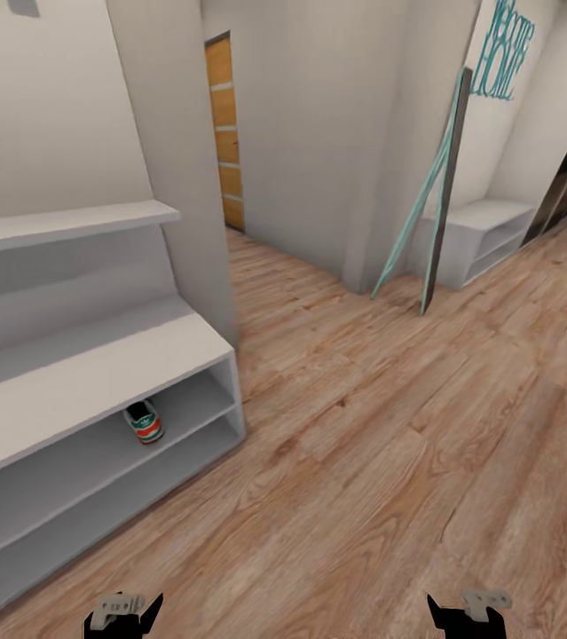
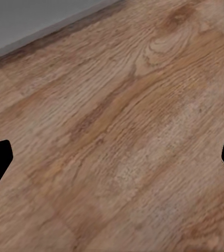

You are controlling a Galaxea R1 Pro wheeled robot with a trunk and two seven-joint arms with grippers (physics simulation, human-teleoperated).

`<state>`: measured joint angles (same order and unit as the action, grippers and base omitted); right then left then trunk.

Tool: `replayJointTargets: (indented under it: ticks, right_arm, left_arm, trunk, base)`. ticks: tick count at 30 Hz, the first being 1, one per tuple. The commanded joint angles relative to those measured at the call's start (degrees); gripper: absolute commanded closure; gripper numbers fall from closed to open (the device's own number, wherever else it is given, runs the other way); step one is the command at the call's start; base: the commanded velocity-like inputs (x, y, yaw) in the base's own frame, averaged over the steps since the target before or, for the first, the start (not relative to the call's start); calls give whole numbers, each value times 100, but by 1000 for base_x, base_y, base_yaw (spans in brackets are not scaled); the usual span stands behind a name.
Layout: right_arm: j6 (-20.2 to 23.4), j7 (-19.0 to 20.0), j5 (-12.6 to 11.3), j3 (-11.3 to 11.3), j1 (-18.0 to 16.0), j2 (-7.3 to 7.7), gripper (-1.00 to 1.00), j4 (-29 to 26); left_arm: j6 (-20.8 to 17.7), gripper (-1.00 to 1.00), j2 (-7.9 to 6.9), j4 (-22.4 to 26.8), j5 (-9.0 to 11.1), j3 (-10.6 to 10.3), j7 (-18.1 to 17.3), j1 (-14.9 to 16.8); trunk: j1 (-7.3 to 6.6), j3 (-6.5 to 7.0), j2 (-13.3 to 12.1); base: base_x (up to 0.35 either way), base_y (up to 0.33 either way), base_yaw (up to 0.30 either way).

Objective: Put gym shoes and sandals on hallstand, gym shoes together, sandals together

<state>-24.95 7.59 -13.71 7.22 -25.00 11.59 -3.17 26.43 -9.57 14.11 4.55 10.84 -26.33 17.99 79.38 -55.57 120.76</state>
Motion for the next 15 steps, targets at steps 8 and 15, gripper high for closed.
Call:
replayJointTargets:
  ticks: [8, 15]
  right_arm:
    - [-19, 27, -62, 43, -5, 1, -100, 9]
    - [-19, 31, -62, 43, -5, 1, -100, 9]
  left_arm:
    - [-7, -100, 4, -4, 51, 17, -56, 3]
    - [-20, -100, 8, 2, 18, 22, -56, 3]
  trunk:
    - [-1, -5, 2]
    - [-1, -5, 2]
  base:
    - [0, 0, -285]
    - [0, 0, -286]
